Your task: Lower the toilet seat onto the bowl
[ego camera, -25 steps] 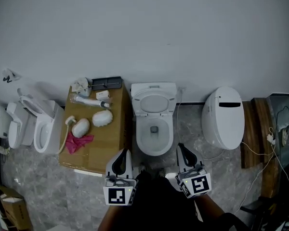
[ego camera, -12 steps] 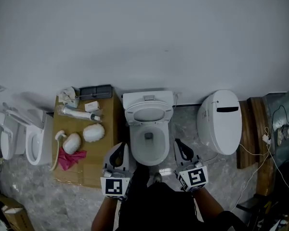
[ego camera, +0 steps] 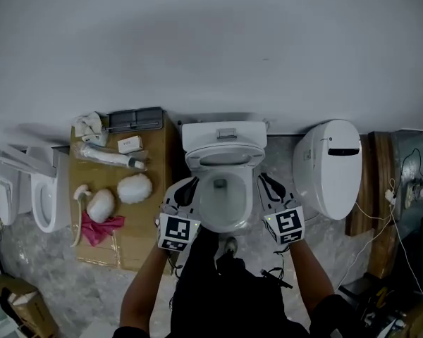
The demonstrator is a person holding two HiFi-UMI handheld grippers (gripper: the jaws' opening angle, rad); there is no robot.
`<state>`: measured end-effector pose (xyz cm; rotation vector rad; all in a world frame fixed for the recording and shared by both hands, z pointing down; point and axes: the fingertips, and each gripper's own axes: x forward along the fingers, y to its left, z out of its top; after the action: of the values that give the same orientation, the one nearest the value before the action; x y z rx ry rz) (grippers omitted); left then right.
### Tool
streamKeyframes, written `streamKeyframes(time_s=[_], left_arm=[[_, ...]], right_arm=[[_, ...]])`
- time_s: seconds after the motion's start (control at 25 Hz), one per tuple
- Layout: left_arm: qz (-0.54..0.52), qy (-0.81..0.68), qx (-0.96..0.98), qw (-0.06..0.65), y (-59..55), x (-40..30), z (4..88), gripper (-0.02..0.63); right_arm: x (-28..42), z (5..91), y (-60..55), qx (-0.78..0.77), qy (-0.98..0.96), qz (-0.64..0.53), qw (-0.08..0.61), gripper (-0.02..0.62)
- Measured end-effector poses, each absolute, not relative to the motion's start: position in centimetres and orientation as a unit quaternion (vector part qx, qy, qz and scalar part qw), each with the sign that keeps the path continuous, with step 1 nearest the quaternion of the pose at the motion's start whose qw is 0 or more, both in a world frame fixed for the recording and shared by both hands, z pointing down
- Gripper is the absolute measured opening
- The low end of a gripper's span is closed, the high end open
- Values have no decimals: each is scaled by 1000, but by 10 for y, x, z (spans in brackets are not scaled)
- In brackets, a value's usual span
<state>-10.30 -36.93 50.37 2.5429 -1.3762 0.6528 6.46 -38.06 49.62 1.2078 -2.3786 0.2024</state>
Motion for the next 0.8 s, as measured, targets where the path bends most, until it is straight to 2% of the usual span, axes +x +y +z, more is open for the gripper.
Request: streamKeyframes(time_s=[0.08, 0.16, 0.24, 0.44, 0.8], left_arm=[[250, -432, 861, 98, -382, -101, 533, 21], [281, -400, 867, 100, -393, -98, 560, 91], [310, -374, 869, 95, -406, -95, 582, 117], [372, -333, 863, 74, -438, -95, 628, 144], [409, -287, 863, 72, -450, -95, 664, 152]], right_arm=[[63, 519, -396, 417, -866, 65, 269, 31], [61, 543, -410, 393, -865, 61, 307, 53], [61, 567, -422, 369, -859, 56, 350, 84], [67, 628, -450, 325, -830, 25, 452, 110], [79, 686, -475, 282, -795, -7, 537, 109]])
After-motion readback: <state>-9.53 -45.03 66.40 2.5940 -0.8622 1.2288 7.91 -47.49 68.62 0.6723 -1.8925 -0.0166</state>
